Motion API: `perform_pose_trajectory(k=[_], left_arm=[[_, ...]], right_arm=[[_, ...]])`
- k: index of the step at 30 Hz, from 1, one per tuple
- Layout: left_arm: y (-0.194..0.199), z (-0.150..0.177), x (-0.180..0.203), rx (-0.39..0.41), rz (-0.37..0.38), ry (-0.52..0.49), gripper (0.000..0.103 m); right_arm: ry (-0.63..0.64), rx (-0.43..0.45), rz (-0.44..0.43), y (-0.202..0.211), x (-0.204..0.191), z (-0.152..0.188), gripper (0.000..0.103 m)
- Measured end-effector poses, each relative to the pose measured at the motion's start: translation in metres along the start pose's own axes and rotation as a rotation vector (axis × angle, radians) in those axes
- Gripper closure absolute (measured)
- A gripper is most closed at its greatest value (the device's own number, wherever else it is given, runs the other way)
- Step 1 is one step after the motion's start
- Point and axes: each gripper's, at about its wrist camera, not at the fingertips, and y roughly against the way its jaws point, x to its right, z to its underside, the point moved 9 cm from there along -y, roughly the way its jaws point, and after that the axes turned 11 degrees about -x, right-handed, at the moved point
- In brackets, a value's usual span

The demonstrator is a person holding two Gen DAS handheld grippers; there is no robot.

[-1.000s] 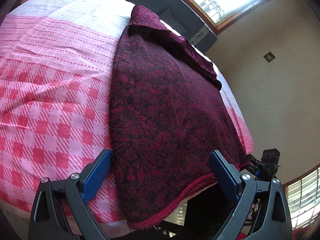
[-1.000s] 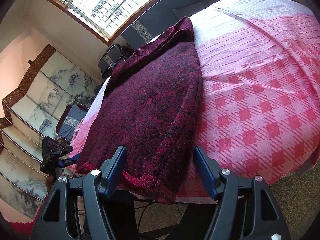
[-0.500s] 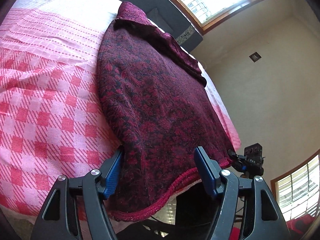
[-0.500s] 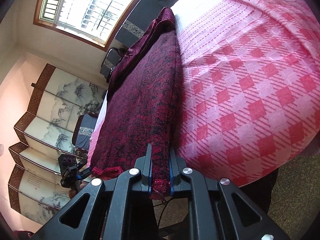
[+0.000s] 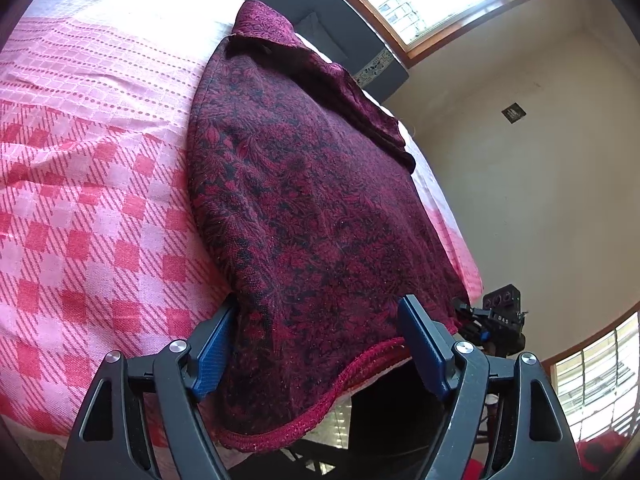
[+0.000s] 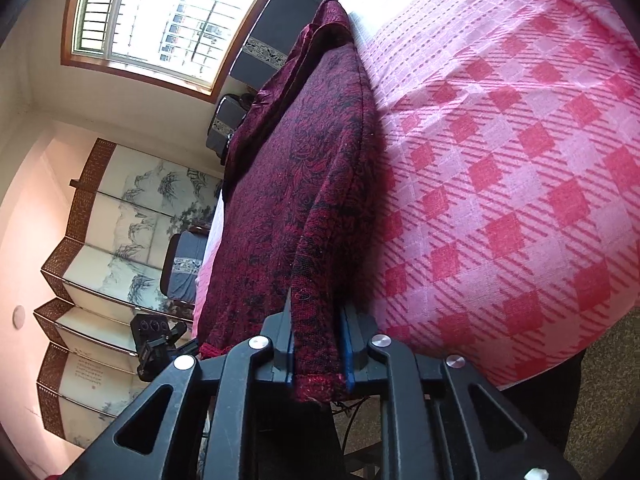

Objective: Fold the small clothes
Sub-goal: 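Grasp the hem with the right tool while the left tool grasps the hem, then lift the hem with both tools and fold it toward the collar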

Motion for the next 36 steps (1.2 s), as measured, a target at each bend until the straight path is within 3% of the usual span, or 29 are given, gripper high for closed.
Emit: perform_pose_trajectory(k=[2,4,5,10,14,16,19,20,21,22,23,28,31,36], left_arm=[[0.001,0.001,-0.003,0.021,-0.075,-0.007,0.044],[0.003,0.004,-0.009,0.042,-0.215,-0.036,0.084],[0.003,0.006,-0.011,0.041,-0.242,-0.037,0.086],[0.006,0.007,-0.016,0.033,-0.179,0.02,0.085],[0.005,0.003,-0.012,0.042,-0.115,0.019,0.064],[0.003,-0.002,-0.005,0.051,-0.082,0.017,0.041],[-0.002,-0.008,0.002,0.062,-0.113,-0.01,0.035],[-0.004,-0.009,0.004,0.061,-0.135,-0.029,0.035],[-0.006,-0.009,0.005,0.061,-0.159,-0.041,0.042],[-0.009,-0.007,0.004,0.051,-0.172,-0.038,0.071],[-0.013,-0.006,0.0,0.026,-0.19,-0.019,0.092],[0.0,0.002,-0.006,0.08,-0.203,0.016,0.094],[0.013,0.01,-0.005,0.102,-0.158,0.047,0.094],[0.027,0.033,0.008,0.114,-0.153,0.029,0.094]], right_arm=[[-0.006,0.006,-0.014,0.003,0.002,0.002,0.094],[0.005,0.01,-0.003,0.005,0.002,0.004,0.094],[0.015,0.011,0.004,0.005,0.002,0.004,0.094],[0.029,0.004,0.005,0.005,0.002,0.005,0.093],[0.02,-0.009,-0.028,0.002,-0.003,0.002,0.086],[0.001,-0.005,-0.065,0.002,-0.004,0.001,0.079],[0.008,0.008,-0.051,0.001,-0.006,-0.003,0.078],[0.005,0.013,-0.036,-0.001,-0.006,-0.004,0.083],[-0.003,0.006,-0.02,-0.004,-0.004,-0.006,0.091],[-0.009,-0.001,-0.004,-0.006,-0.003,-0.007,0.094],[-0.004,0.0,-0.003,-0.007,-0.003,-0.008,0.095],[0.021,0.021,0.041,-0.003,-0.004,-0.003,0.096],[0.012,0.039,0.015,0.006,-0.004,0.004,0.096],[0.009,0.055,-0.013,0.021,-0.005,0.02,0.096]])
